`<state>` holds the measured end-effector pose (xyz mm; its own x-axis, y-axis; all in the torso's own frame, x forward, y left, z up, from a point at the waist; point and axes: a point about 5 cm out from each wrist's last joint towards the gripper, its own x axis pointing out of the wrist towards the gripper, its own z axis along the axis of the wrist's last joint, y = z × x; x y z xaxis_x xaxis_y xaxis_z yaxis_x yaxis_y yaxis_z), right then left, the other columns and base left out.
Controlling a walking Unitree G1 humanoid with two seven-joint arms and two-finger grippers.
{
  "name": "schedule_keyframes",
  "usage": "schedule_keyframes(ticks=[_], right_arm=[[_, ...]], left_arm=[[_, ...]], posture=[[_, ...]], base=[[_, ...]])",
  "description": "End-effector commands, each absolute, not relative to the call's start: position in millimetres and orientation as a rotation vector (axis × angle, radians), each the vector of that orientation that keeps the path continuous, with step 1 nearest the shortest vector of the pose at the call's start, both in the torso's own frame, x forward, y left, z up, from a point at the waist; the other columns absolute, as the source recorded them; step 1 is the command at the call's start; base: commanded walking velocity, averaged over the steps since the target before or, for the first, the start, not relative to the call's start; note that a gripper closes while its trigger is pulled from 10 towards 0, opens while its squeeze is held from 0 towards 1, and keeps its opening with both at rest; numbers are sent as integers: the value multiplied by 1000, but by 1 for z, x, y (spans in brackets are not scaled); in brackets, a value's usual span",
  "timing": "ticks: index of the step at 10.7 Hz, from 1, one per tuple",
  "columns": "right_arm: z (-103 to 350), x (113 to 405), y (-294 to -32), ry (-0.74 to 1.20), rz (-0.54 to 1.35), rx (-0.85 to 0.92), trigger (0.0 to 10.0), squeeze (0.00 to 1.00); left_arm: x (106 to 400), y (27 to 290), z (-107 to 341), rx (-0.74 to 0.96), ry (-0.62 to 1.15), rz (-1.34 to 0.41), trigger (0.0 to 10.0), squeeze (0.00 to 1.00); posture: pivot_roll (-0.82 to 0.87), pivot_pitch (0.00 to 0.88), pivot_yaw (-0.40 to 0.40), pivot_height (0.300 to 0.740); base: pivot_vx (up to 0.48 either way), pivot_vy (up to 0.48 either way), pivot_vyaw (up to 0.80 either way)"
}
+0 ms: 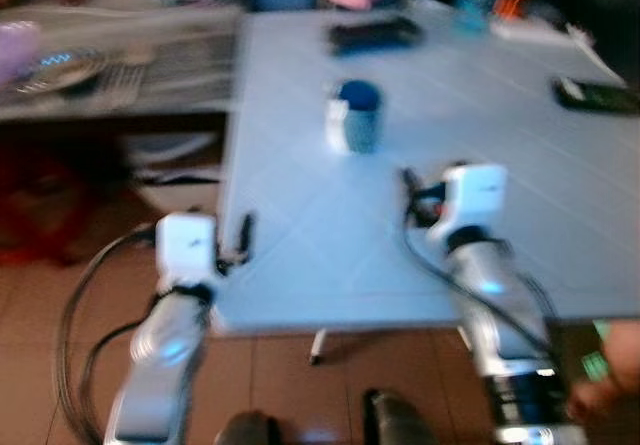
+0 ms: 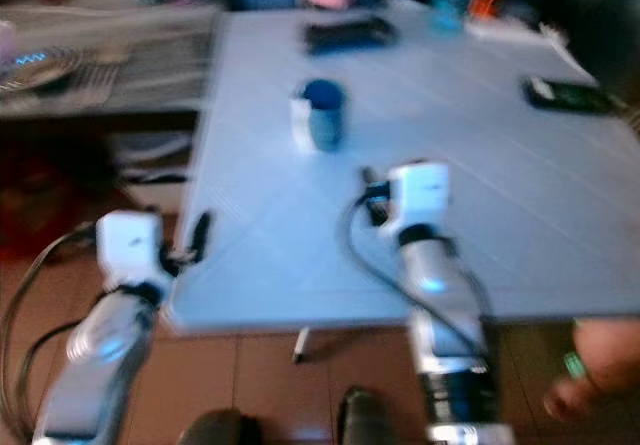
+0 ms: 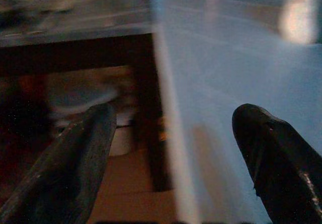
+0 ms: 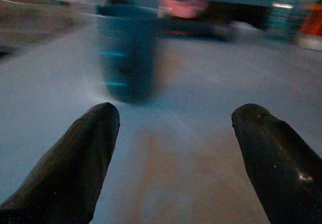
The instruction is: Setting the table
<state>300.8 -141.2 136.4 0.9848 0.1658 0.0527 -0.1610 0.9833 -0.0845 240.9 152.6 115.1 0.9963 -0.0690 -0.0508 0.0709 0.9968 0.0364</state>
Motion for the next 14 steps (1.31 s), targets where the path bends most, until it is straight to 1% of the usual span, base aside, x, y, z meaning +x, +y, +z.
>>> schedule_keyframes(ticks=[1, 2, 6, 10, 14], right_arm=[[138, 300, -146, -59, 160, -86, 10000, 0], [139, 302, -146, -62, 158, -89, 10000, 0], [144, 312, -160, -60, 74, -114, 10000, 0], [159, 329, -176, -94, 3, -145, 10000, 0], [170, 344, -169, -115, 38, -133, 10000, 0]], left_arm=[[240, 152, 118, 37, 45, -67, 10000, 0], [240, 152, 118, 35, 46, -72, 10000, 0], [237, 149, 120, 19, 51, -99, 10000, 0], [235, 148, 121, 16, 55, -119, 10000, 0], [234, 150, 122, 21, 60, -121, 10000, 0]], posture=[[12, 147, 49, 740], [13, 150, 50, 740], [26, 169, 52, 740], [30, 185, 57, 740], [37, 192, 58, 740]], base=[[0, 0, 469], [0, 0, 800], [0, 0, 0], [0, 0, 0], [0, 0, 0]])
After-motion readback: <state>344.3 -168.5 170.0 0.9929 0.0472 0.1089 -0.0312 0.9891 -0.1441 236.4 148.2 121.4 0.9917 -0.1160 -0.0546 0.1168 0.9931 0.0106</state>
